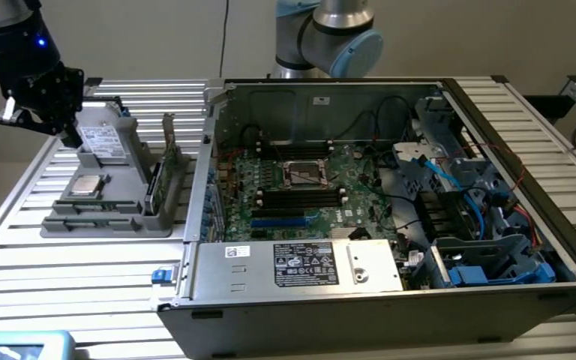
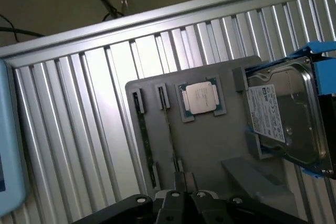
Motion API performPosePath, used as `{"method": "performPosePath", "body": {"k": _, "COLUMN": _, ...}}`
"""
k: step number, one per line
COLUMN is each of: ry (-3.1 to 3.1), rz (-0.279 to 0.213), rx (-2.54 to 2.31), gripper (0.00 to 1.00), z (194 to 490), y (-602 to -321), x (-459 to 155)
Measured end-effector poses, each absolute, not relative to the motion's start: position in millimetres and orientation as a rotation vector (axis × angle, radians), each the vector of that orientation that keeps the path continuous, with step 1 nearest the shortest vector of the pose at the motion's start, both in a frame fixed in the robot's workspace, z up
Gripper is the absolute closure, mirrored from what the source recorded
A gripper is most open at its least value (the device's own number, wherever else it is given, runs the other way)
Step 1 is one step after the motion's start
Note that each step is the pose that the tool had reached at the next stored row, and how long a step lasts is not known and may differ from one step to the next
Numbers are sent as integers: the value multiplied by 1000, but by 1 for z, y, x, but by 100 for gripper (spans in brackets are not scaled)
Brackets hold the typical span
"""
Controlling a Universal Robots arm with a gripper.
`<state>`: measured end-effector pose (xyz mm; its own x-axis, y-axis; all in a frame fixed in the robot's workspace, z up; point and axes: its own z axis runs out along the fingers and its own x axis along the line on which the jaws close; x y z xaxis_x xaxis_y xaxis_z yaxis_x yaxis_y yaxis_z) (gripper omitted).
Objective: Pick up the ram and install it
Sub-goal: 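Pick up the ram and move it above insertion slot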
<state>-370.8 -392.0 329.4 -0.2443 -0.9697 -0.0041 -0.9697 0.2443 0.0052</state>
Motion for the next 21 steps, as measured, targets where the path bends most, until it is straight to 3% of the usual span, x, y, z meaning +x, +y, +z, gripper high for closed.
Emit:
{"method": "performPosePath", "body": {"k": 11, "ry": 2449, "rz": 6, "rx": -1969, "gripper": 89, "z": 329, "y": -395, "x": -371}}
{"method": "performPosePath", "body": {"k": 15, "ry": 2418, "rz": 5, "rx": -2008, "gripper": 70, "z": 328, "y": -397, "x": -371}}
{"method": "performPosePath", "body": {"k": 18, "ry": 2393, "rz": 3, "rx": -2041, "gripper": 64, "z": 327, "y": -397, "x": -371}}
{"method": "performPosePath", "body": {"k": 19, "ry": 2382, "rz": 3, "rx": -2055, "gripper": 58, "z": 327, "y": -397, "x": -371}}
{"method": "performPosePath", "body": {"k": 21, "ry": 2355, "rz": 4, "rx": -2088, "gripper": 58, "z": 326, "y": -397, "x": -371}}
